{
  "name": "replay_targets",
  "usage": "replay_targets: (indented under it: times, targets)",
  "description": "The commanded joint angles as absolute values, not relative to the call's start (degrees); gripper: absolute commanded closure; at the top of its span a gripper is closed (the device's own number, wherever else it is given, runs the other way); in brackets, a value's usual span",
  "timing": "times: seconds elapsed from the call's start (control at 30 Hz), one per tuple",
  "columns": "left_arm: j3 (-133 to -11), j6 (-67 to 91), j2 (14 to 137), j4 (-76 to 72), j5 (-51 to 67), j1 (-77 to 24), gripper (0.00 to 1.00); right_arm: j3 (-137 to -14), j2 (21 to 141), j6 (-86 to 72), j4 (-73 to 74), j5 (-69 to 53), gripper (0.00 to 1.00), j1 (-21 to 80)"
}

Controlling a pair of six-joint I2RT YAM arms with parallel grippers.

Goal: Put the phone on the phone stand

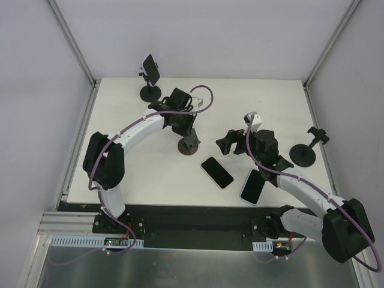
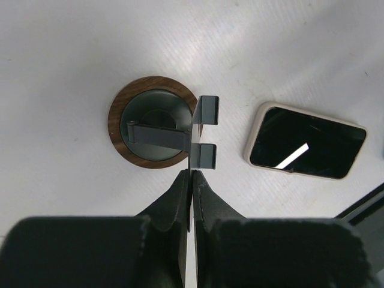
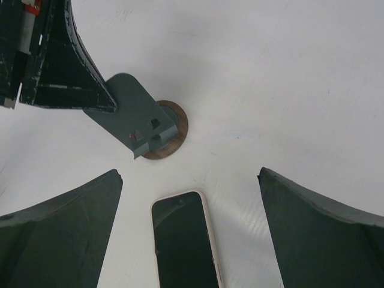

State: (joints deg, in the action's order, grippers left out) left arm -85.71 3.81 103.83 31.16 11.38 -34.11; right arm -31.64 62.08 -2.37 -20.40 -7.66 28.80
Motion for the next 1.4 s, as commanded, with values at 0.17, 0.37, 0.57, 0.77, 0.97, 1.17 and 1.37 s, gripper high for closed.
replay_targets:
  times: [0.17,0.37,0.57,0.77,0.97,1.17,1.37]
  targets:
    - [-93.5,2.46,100.81,33.84,8.17,-14.19,1.0,-31.12,59.59,-2.37,-23.47,-6.86,0.0,28.39]
    - [-99.91,3.25,105.11,34.1,13.27,-4.23,1.0,-31.2,59.5,-2.55,-23.47,-7.47,0.0,28.21]
    - [-106.61,3.43,110.65,34.19,14.32,-1.14,1.0,-31.29,59.5,-2.64,-23.47,-7.56,0.0,28.04]
    - [-107.66,3.52,113.73,34.1,16.52,-0.53,1.0,-31.11,59.24,-2.37,-23.47,-7.47,0.0,28.04]
    - [-108.54,3.78,116.1,34.19,18.72,-0.35,1.0,-31.29,60.03,-2.64,-23.47,-7.91,0.0,27.95]
    - [-109.33,3.78,117.51,34.19,20.56,0.97,1.0,-31.38,60.47,-2.64,-23.38,-8.09,0.0,27.95]
    - [-111.62,4.57,119.97,34.1,22.67,1.58,1.0,-31.55,60.73,-2.55,-23.47,-8.0,0.0,27.95]
